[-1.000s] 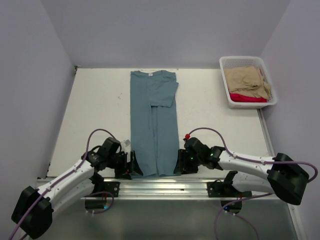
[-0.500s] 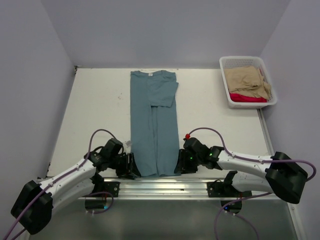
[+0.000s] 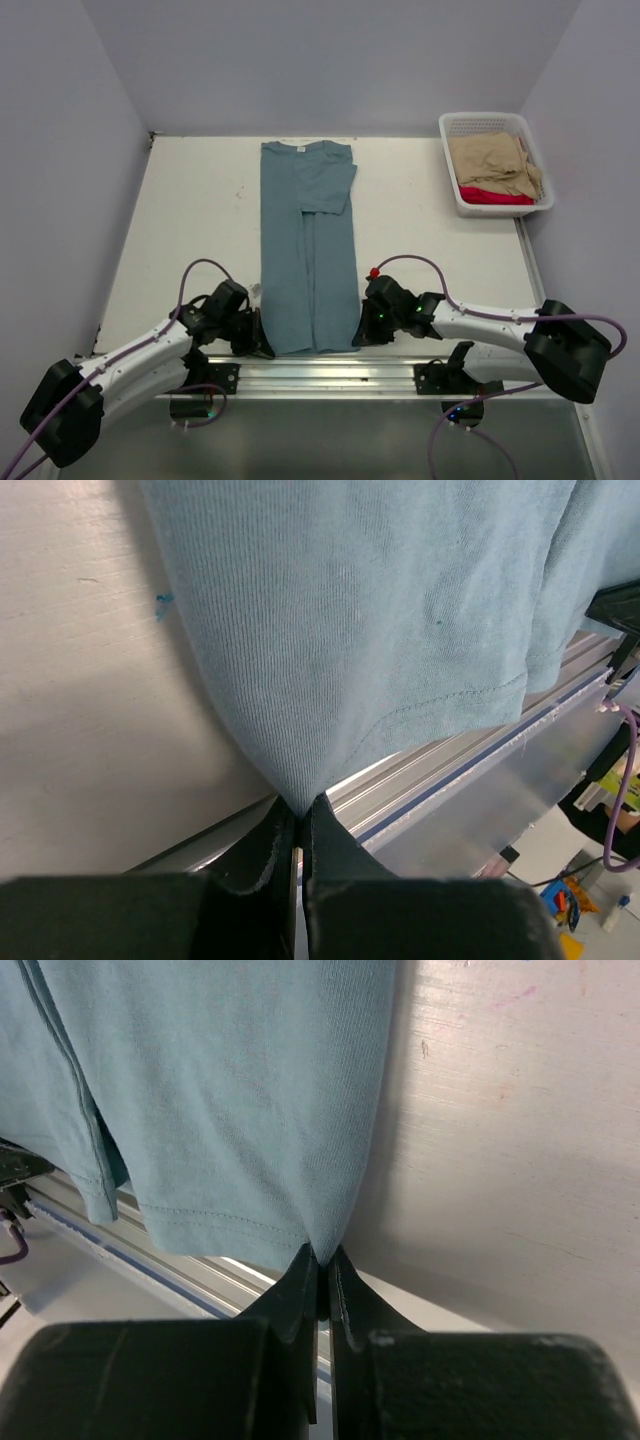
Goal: Fold and stack the t-shirts
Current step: Fold the tshirt
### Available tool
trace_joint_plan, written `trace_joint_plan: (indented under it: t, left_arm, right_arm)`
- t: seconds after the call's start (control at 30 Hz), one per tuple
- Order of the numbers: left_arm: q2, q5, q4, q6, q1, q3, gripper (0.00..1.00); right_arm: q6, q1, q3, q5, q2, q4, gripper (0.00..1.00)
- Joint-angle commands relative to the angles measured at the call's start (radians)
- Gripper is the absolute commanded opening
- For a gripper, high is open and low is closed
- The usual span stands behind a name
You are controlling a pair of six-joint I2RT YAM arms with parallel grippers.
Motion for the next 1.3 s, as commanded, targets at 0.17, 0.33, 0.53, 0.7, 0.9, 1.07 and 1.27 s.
trace_joint_plan:
  t: [0.17, 0.33, 0.53, 0.7, 0.9, 1.07, 1.27]
  left_arm:
    - [-0.044, -0.124, -0.159, 0.03, -0.025, 0.117, 0.0]
    - [-0.046, -0.136, -0.162, 0.032, -0.028, 0.181, 0.0]
    - [-0.002, -0.184, -0.137, 0.075, -0.028, 0.246, 0.0]
    - [0.038, -0.272, -0.111, 0.136, -0.028, 0.299, 0.0]
    - [0.112, -0.352, -0.056, 0.204, -0.028, 0.377, 0.0]
    - [0.189, -0.467, -0.033, 0.263, -0.025, 0.45, 0.0]
    - [0.27, -0.547, 0.045, 0.302, -0.002, 0.485, 0.0]
  right_arm:
    - [-0.019, 0.005, -0.01, 0.044, -0.055, -0.042, 0.0]
    - [-0.045, 0.005, 0.02, 0.056, -0.072, -0.06, 0.0]
    - [-0.108, 0.005, 0.097, 0.093, -0.076, -0.109, 0.0]
    - [-0.2, 0.002, 0.214, 0.208, -0.078, -0.221, 0.0]
    - [-0.284, -0.035, 0.329, 0.289, -0.024, -0.263, 0.0]
    - [-0.344, -0.073, 0.385, 0.329, 0.034, -0.258, 0.0]
    - [-0.402, -0.127, 0.439, 0.372, 0.147, -0.22, 0.0]
